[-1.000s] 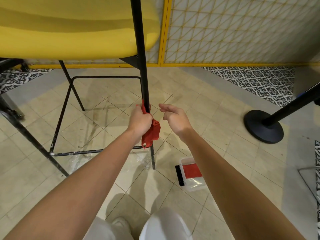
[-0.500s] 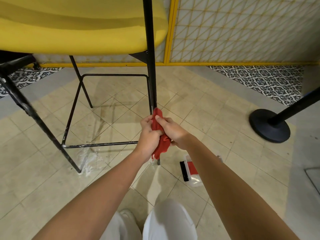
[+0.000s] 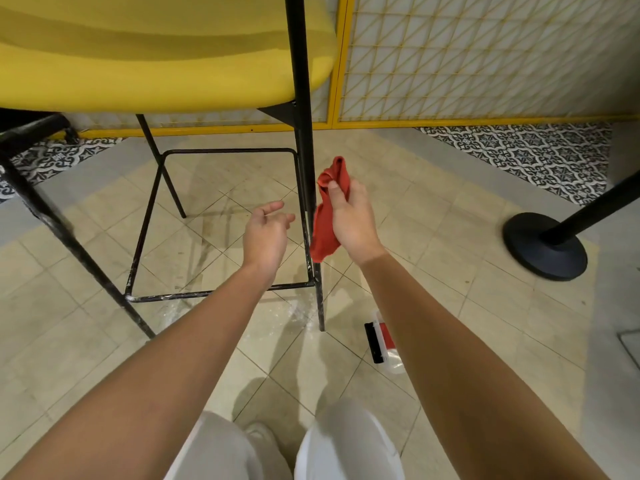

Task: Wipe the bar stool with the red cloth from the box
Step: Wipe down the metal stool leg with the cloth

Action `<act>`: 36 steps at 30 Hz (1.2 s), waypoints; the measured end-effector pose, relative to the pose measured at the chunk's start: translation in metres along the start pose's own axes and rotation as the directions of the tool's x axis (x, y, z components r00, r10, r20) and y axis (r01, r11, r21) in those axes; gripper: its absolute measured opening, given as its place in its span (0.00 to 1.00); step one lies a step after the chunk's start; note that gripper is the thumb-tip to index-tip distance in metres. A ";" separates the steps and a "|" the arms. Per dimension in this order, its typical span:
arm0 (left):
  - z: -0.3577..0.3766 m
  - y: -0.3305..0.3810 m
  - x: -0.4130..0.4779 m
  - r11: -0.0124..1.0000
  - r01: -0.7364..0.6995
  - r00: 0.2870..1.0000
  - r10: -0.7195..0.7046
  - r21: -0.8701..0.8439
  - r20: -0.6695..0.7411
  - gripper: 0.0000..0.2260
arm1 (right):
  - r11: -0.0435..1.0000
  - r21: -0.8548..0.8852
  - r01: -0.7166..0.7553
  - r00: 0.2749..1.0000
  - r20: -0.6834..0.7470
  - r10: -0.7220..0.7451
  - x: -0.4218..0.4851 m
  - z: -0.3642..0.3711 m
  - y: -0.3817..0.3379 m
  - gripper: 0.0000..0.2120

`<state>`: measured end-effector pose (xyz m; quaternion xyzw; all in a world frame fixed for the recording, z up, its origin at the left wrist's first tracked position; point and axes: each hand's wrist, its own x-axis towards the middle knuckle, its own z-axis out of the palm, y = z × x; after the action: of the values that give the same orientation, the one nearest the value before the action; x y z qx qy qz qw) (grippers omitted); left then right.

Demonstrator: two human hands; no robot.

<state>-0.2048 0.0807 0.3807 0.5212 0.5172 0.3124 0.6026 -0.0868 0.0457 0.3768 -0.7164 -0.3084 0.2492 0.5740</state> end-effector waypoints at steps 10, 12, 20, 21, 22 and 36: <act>0.012 -0.005 0.015 0.997 -0.038 0.998 0.035 0.073 0.048 0.16 | 0.963 -0.270 0.012 0.992 0.127 0.023 -0.010 0.017 0.052 0.17; 0.013 -0.004 0.019 0.997 -0.030 0.999 0.027 0.069 0.045 0.16 | 0.980 -0.190 0.060 0.990 0.135 -0.035 -0.005 0.015 0.036 0.16; 0.017 -0.010 0.018 0.996 -0.024 0.998 0.019 0.082 0.058 0.15 | 0.984 -0.151 0.097 0.992 0.099 -0.083 -0.007 0.023 0.052 0.16; 0.017 -0.013 0.018 0.995 -0.019 0.998 0.014 0.093 0.057 0.15 | 0.982 -0.187 0.033 0.992 0.126 -0.009 -0.009 0.020 0.063 0.16; 0.018 -0.017 0.018 0.995 -0.012 0.998 0.007 0.101 0.057 0.15 | 0.969 -0.245 -0.024 0.986 0.156 0.063 -0.012 0.016 0.071 0.16; 0.025 -0.041 0.031 0.993 0.044 0.999 -0.047 0.111 0.026 0.13 | 0.944 -0.329 -0.014 1.000 0.021 0.022 -0.024 0.011 0.099 0.15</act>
<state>-0.1798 0.0911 0.3303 0.5463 0.5366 0.2621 0.5873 -0.0961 0.0209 0.2779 -0.8017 -0.3463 0.2083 0.4403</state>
